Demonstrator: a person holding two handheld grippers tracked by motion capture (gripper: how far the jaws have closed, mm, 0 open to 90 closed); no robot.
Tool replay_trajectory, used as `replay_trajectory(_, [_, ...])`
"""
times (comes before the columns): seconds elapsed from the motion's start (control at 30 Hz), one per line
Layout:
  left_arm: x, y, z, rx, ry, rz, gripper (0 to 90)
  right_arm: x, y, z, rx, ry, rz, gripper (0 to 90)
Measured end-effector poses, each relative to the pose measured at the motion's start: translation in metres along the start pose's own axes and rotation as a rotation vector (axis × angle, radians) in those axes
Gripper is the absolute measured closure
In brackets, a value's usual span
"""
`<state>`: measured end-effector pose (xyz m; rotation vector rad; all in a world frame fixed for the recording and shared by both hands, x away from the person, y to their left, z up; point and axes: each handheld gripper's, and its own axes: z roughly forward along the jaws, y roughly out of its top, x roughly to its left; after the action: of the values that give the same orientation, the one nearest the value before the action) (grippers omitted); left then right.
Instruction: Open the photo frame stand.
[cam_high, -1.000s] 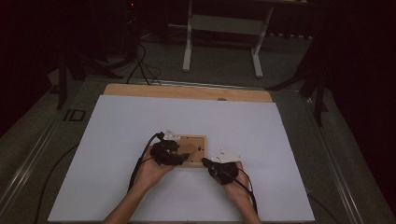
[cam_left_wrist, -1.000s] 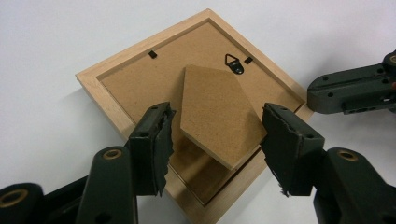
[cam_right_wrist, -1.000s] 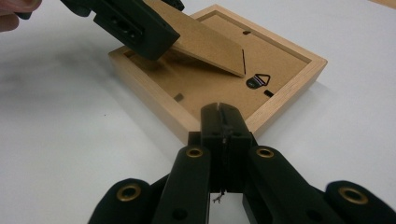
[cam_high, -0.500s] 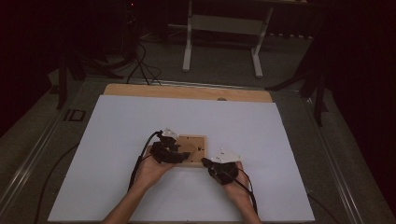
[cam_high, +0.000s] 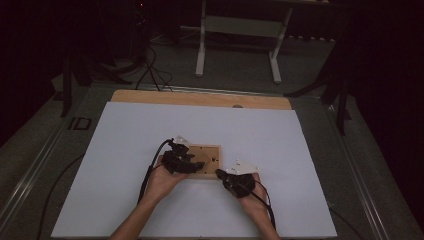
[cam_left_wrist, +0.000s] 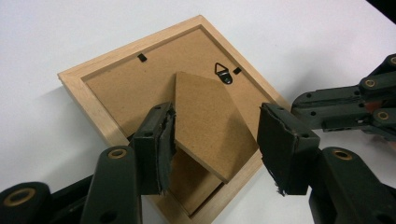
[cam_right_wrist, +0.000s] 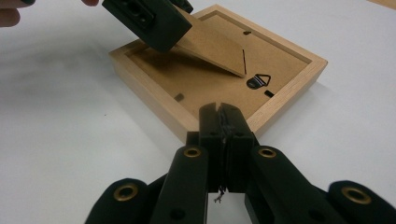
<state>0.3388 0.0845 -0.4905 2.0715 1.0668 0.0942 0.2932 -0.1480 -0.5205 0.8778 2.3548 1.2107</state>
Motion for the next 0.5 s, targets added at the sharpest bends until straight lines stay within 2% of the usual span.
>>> replay_trajectory(0.3, [0.0003, 0.0021, 0.0022, 0.009, -0.003, -0.017, 45.8, 0.0003, 0.0000, 0.0000, 0.001, 0.000, 0.000, 88.1])
replay_trajectory(0.5, [0.0011, 0.0039, 0.0034, 0.036, 0.010, -0.024, 51.0, 0.0002, 0.0001, 0.0000, 0.001, 0.001, -0.001, 88.0])
